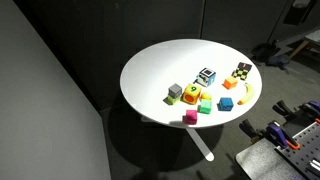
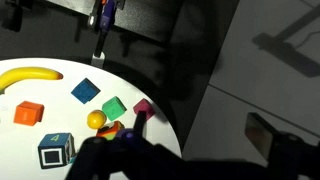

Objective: Place the orange cube on the grey cube

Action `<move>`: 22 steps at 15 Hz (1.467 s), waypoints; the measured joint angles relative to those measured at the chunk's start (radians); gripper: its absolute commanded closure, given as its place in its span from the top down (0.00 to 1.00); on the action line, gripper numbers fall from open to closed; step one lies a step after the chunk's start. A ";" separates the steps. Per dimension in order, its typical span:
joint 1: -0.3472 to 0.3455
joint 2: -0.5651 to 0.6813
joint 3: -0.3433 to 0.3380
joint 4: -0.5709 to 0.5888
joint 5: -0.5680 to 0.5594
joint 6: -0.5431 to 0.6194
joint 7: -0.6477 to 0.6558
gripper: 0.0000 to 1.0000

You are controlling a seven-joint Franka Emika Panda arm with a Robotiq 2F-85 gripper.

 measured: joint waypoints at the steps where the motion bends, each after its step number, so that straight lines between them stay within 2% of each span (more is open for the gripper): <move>1: 0.000 0.000 0.000 0.001 0.000 0.000 0.000 1.00; 9: -0.004 0.001 0.004 -0.001 0.000 0.000 0.000 1.00; 14: -0.038 0.033 0.027 -0.005 -0.009 0.008 0.000 1.00; 22: -0.101 0.130 0.054 -0.036 -0.115 0.185 0.007 1.00</move>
